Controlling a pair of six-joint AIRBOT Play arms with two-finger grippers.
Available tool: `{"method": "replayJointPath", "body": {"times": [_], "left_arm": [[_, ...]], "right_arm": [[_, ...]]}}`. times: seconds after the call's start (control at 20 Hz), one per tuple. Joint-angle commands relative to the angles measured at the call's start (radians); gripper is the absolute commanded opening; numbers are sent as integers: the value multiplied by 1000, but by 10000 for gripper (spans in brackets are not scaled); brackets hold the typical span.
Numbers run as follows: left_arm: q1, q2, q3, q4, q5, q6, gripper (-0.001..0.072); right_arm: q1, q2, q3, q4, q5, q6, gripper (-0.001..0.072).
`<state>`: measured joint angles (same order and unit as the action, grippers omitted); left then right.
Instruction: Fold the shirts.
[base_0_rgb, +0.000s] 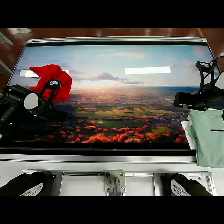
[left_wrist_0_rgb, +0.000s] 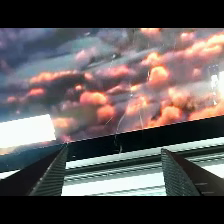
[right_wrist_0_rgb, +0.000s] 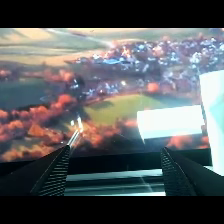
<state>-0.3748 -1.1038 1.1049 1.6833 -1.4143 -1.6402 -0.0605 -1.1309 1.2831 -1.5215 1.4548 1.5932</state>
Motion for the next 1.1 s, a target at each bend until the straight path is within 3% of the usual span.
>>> {"method": "replayJointPath", "body": {"times": [0.0,1.05], "left_arm": [[0,1,0,0,0,0,702],[0,-23,0,-9,16,0,701]], "right_arm": [[1,0,1,0,0,0,681],[1,0,1,46,-57,0,681]]}}
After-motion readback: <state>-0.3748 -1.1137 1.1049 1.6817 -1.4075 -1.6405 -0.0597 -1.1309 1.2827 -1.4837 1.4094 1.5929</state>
